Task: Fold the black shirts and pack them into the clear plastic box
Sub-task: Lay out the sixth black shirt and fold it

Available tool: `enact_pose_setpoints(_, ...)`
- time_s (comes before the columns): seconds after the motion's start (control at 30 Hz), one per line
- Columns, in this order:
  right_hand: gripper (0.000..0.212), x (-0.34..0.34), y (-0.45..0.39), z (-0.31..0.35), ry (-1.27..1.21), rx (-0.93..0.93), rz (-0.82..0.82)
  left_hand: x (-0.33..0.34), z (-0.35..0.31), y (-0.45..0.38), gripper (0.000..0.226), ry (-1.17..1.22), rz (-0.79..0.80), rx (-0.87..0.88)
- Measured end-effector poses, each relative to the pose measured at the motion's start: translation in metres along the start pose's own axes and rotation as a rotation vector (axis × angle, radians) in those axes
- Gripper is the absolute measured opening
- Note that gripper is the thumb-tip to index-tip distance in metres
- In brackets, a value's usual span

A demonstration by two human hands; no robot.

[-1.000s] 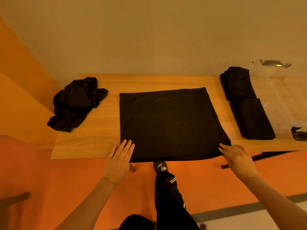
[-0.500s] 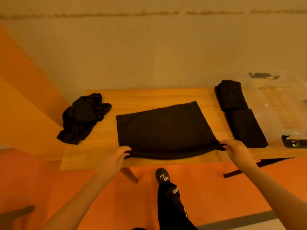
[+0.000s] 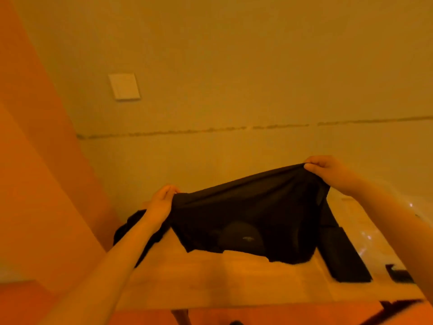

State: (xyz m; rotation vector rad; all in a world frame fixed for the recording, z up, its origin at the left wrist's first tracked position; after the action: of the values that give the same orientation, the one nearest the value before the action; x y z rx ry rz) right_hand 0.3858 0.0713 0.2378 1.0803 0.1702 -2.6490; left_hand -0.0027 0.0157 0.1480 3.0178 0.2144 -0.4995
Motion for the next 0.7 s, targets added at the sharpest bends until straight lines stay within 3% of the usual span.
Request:
enact_pose_setpoints(0.1,0.024,-0.025,-0.009,0.017,-0.019,-0.004,-0.008,-0.002,-0.027,0.005,0.020,-0.066,0.123,0.116)
enact_pose_setpoints(0.2,0.025,-0.047,-0.013,0.020,-0.032,0.004,-0.007,-0.005,-0.048,0.007,0.034,-0.280,0.328,0.171)
enact_pose_setpoints(0.33,0.024,-0.063,-0.018,0.021,-0.026,-0.007,-0.011,-0.016,-0.081,0.004,0.015,-0.205,0.242,0.248)
enact_pose_setpoints(0.53,0.024,-0.079,-0.022,0.023,0.041,-0.037,-0.050,-0.036,-0.100,-0.016,0.025,-0.308,0.163,0.220)
enact_pose_setpoints(0.7,0.020,-0.089,-0.034,0.030,0.264,-0.045,-0.049,-0.051,-0.124,-0.031,0.022,-0.480,0.046,0.327)
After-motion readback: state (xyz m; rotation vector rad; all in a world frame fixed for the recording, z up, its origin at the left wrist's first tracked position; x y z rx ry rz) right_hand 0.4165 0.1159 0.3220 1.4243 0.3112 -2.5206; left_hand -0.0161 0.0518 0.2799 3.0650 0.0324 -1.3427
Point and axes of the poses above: each hand's wrist, its own y-axis away from the middle knuckle, its own x-axis out of the palm, z = x × y, the point moved 4 cm from there along -y, towards the middle knuckle, and after that the axes turned 7 degrees about z, right-handed, at the moved point
